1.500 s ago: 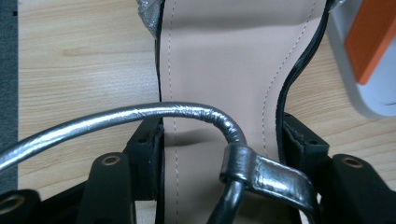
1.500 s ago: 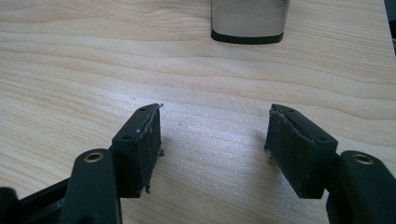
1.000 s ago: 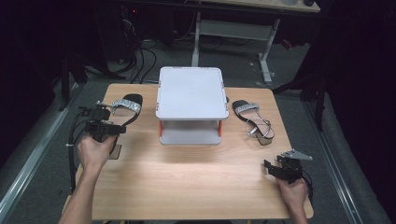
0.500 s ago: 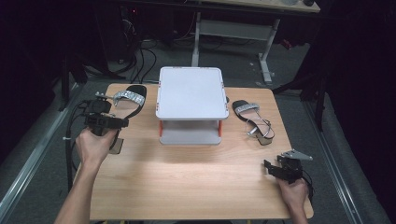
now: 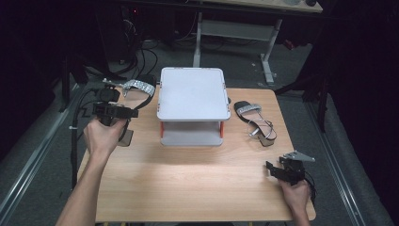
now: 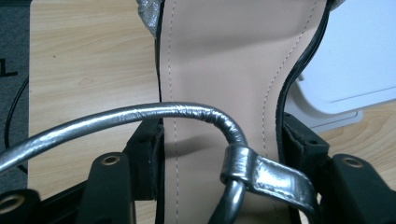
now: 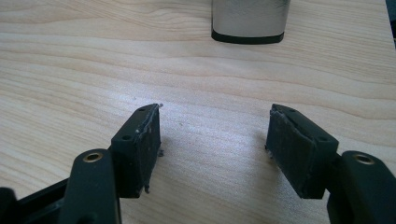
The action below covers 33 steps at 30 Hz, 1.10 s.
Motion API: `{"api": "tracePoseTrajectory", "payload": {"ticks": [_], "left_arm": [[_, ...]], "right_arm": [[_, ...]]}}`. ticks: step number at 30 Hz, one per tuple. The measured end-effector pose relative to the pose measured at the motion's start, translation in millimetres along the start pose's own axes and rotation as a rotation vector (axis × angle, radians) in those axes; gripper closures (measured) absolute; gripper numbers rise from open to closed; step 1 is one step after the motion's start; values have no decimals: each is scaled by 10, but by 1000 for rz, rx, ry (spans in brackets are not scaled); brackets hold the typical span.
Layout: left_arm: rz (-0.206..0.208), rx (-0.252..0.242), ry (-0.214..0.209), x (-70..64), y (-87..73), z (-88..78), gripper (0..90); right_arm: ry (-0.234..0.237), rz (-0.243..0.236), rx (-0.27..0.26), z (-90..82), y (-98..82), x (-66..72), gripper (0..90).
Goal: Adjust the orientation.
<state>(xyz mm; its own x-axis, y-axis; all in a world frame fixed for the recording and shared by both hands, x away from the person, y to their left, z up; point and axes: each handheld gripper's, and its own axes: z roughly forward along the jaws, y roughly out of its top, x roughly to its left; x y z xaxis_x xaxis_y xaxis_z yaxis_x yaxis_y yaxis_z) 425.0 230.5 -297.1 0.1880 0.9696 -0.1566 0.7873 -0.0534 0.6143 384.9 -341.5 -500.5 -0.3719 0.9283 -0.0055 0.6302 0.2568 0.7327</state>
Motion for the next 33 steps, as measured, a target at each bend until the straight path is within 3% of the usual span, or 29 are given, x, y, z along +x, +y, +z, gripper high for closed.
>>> {"api": "tracePoseTrajectory", "payload": {"ticks": [9, 16, 33], "left_arm": [[23, 16, -5, -140, 174, 31, 422], [59, 35, -8, -337, 338, 103, 421], [60, 68, -23, -567, 538, 329, 421]], "right_arm": [[2, -9, 0, 2, 1, 1, 349], [2, -8, -1, 2, 1, 0, 349], [5, -2, 1, 1, 1, 1, 346]]}}
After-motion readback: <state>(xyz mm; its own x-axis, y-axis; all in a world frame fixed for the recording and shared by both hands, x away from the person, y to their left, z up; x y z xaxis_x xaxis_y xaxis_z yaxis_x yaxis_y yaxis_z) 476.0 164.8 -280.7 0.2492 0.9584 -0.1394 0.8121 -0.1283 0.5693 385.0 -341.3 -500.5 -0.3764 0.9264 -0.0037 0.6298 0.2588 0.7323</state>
